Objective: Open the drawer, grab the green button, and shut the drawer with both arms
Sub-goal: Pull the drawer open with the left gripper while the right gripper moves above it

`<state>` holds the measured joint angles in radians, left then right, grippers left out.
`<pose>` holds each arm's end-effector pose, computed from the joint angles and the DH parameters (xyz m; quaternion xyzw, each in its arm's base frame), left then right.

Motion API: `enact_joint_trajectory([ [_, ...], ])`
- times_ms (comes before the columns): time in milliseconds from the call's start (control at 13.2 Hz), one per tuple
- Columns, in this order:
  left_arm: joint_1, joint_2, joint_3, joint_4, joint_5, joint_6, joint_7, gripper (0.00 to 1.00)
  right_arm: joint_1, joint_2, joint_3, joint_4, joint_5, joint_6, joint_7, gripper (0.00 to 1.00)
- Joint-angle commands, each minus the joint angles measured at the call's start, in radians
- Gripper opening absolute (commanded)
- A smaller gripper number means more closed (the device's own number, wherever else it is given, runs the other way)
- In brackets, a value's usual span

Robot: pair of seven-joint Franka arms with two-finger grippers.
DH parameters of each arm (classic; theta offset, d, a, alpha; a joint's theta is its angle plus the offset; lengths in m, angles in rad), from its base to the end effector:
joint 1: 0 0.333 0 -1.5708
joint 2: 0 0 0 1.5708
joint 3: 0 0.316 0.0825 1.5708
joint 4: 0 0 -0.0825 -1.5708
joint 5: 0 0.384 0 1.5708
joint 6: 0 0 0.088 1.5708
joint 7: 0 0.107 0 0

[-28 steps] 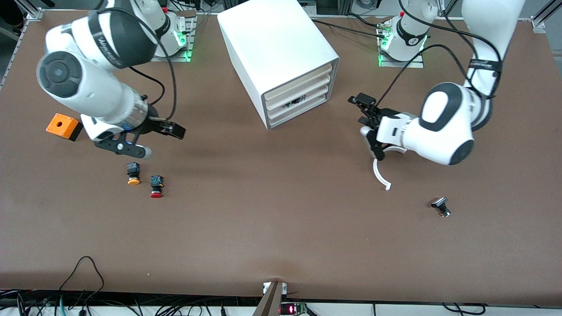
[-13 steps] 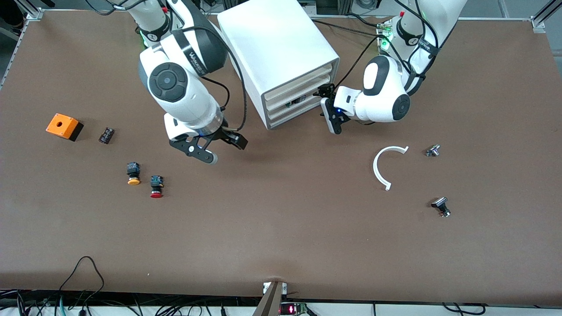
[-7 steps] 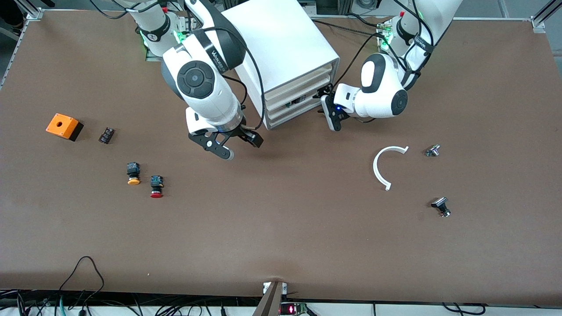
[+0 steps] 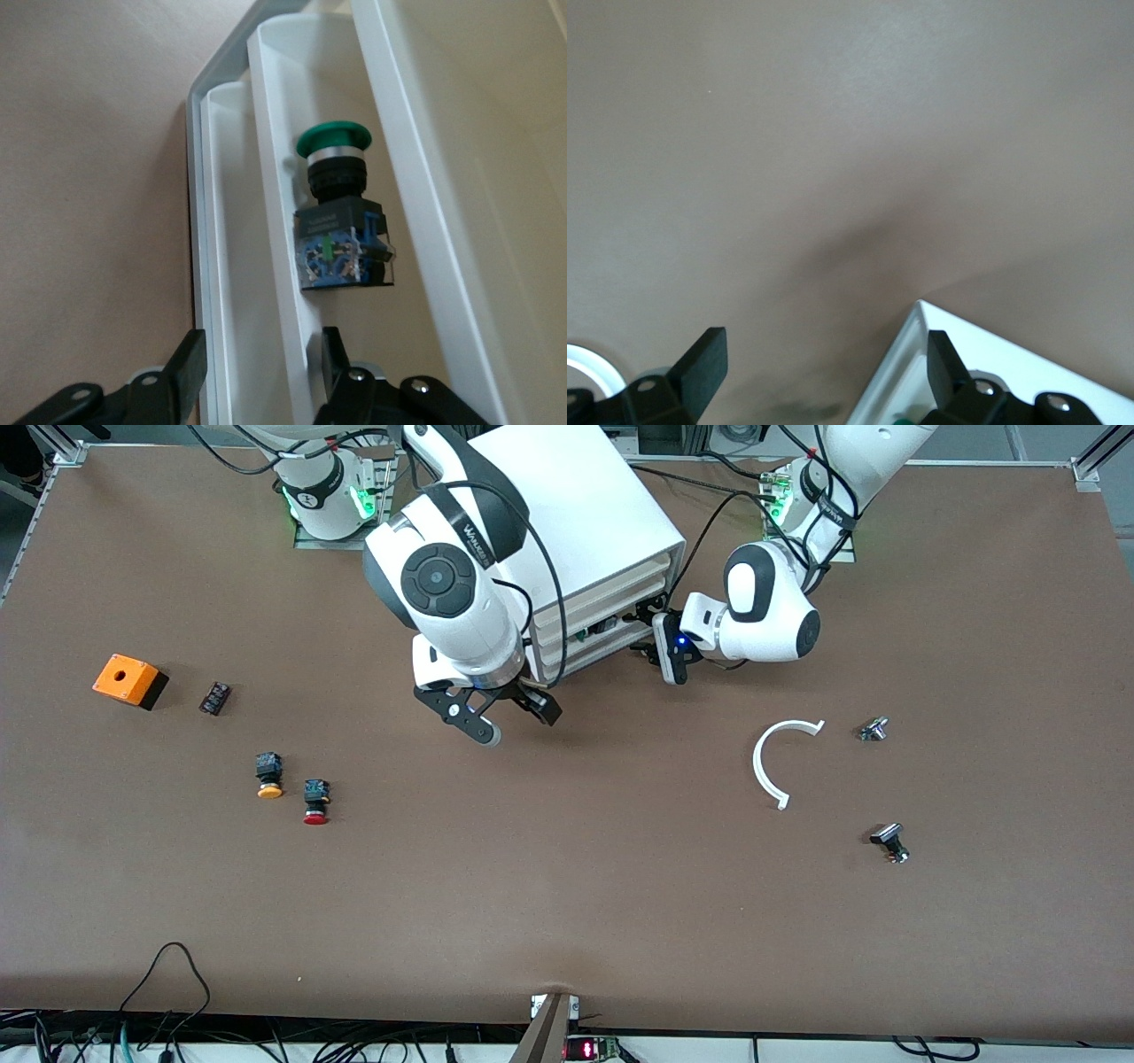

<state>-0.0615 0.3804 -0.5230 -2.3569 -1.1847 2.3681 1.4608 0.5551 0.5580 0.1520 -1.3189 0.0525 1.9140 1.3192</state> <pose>0.3862 -0.2868 0.1737 0.7938 -0.4273 0.0162 0.4325 0.5598 0.4525 0.4205 -0.9449 0.3201 0.0435 0.0525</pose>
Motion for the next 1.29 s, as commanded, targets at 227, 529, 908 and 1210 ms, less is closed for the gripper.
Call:
enact_joint_trajectory([
  [227,-0.044,0.009,-0.020,-0.012,-0.084,0.039,-0.014,0.00,0.035,0.121,-0.009,0.214,-0.003,-0.006,0.107,1.00],
  [529,-0.054,0.000,-0.019,-0.010,-0.082,0.039,-0.034,0.00,0.035,0.131,-0.012,0.231,-0.005,0.089,0.150,1.00],
  [908,-0.044,0.014,0.000,0.013,-0.067,0.060,-0.068,0.00,0.051,0.160,-0.015,0.236,-0.006,0.184,0.273,1.00],
  [1210,-0.050,0.058,0.076,0.085,0.005,0.060,-0.069,0.00,0.054,0.163,-0.015,0.237,-0.005,0.191,0.322,1.00],
])
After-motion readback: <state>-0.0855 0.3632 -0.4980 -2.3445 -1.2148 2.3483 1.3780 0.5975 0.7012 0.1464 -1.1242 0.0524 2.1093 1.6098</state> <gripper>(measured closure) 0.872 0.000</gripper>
